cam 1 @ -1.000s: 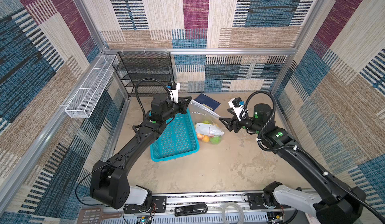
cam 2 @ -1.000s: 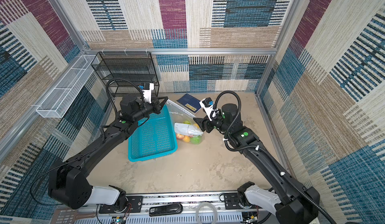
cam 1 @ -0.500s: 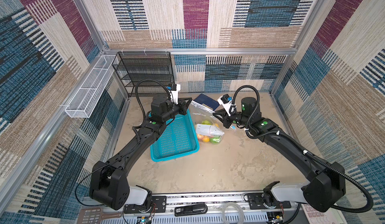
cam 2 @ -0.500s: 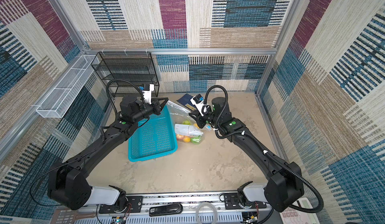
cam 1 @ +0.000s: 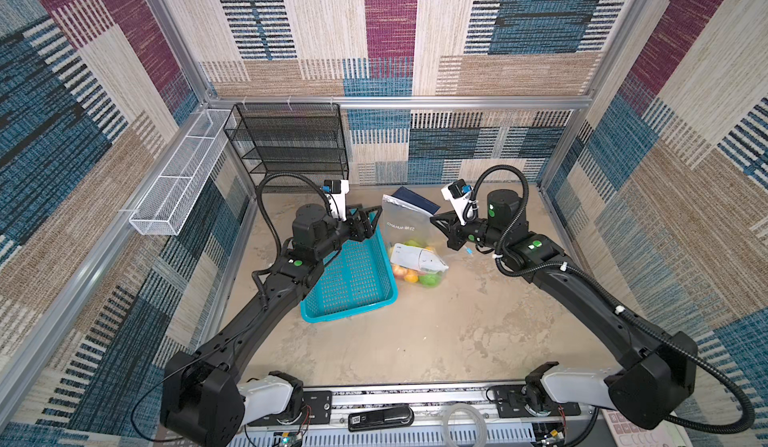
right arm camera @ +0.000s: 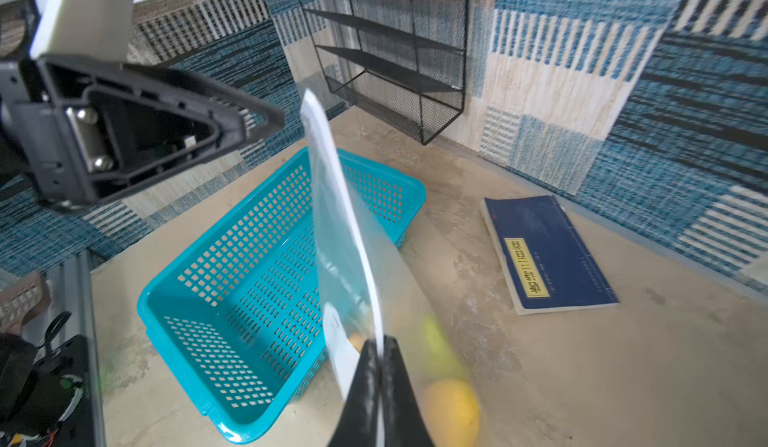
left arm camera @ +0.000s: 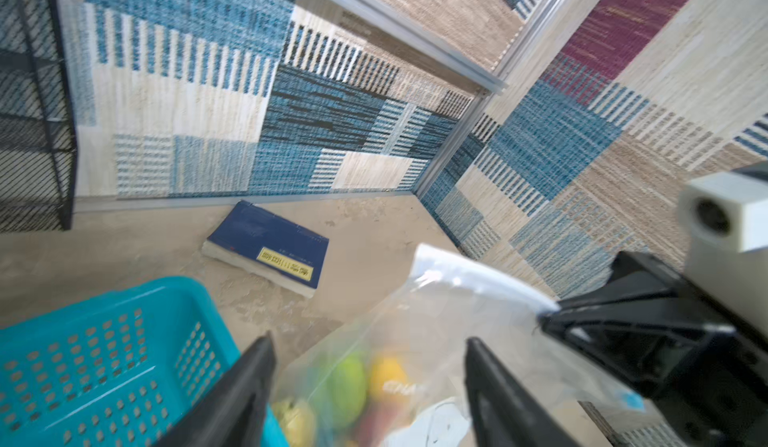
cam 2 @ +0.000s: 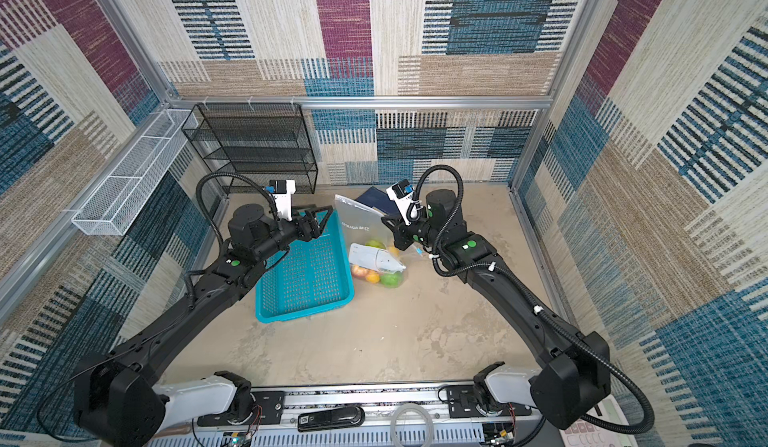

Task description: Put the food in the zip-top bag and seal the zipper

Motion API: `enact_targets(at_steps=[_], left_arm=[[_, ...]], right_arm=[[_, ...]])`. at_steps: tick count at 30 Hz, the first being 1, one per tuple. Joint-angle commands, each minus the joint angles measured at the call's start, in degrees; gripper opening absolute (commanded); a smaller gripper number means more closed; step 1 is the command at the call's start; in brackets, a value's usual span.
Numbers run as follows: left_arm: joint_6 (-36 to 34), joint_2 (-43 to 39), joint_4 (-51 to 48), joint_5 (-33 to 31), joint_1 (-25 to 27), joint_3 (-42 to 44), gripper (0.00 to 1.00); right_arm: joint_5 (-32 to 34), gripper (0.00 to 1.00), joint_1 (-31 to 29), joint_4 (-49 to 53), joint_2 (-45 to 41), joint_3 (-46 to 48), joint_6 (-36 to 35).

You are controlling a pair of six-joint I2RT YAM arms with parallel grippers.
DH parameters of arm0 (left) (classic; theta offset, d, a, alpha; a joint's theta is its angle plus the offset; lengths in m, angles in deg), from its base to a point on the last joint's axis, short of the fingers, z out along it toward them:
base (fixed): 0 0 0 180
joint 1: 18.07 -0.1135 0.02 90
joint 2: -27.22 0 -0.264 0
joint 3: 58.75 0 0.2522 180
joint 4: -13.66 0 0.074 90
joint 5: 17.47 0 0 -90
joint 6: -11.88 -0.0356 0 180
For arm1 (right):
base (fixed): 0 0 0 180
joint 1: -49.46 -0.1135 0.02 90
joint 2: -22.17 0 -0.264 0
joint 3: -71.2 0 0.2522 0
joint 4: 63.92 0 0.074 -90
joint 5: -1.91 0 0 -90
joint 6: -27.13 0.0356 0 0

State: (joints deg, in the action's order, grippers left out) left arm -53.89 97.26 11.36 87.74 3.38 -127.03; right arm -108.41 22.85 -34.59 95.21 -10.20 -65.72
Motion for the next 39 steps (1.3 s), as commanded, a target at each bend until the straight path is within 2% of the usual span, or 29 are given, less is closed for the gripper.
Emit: enact_targets(at_steps=[1, 5, 7, 14, 16, 20, 26, 28, 30, 34, 39], left_arm=[[0.6, -3.0, -3.1, -6.3, -0.1, 3.4, 1.00], [1.2, -7.7, -7.4, -9.4, -0.4, 8.0, 0.99], [1.0, -9.8, -10.0, -11.2, -0.6, 9.3, 0.99], [2.6, -12.8, -12.5, -14.9, -1.3, 13.0, 0.99], [3.5, -12.3, -12.2, -14.6, -1.6, 13.6, 0.99], [4.2, -11.9, -11.6, -13.8, -1.8, 14.0, 0.98], [4.1, -12.7, -11.8, -13.7, -2.0, 13.9, 0.98], [4.3, -13.0, -11.9, -13.8, -2.1, 14.0, 0.98], [4.5, -13.4, -12.1, -13.8, -2.2, 14.3, 0.98], [4.8, -14.8, -12.4, -14.4, -2.4, 15.2, 0.98], [4.2, -16.1, -13.8, -15.7, -2.6, 15.7, 0.98]], right_arm=[[10.7, 0.00, 0.0, 2.0, -2.3, -1.1, 0.7], [23.9, 0.00, 0.2, 3.7, -5.7, -2.0, -0.7], [28.3, 0.00, 0.3, 3.4, -7.3, -2.2, -1.1], [38.5, 0.00, 0.7, 3.7, -8.0, -4.5, -1.8], [39.5, 0.00, 0.6, 4.0, -7.0, -4.7, -1.2], [32.8, 0.00, 0.7, 4.6, -4.0, -3.7, 3.4], [12.8, 0.00, 0.7, -1.0, -0.3, 1.1, 15.6], [3.9, 0.00, 0.6, -6.0, 0.9, 4.1, 19.6], [-2.3, 0.00, 0.5, -11.0, 2.0, 7.2, 23.2], [-8.7, 0.00, -0.7, -18.2, 4.6, 11.9, 28.3], [-12.0, 0.00, -2.6, -23.6, 6.0, 14.4, 31.9]])
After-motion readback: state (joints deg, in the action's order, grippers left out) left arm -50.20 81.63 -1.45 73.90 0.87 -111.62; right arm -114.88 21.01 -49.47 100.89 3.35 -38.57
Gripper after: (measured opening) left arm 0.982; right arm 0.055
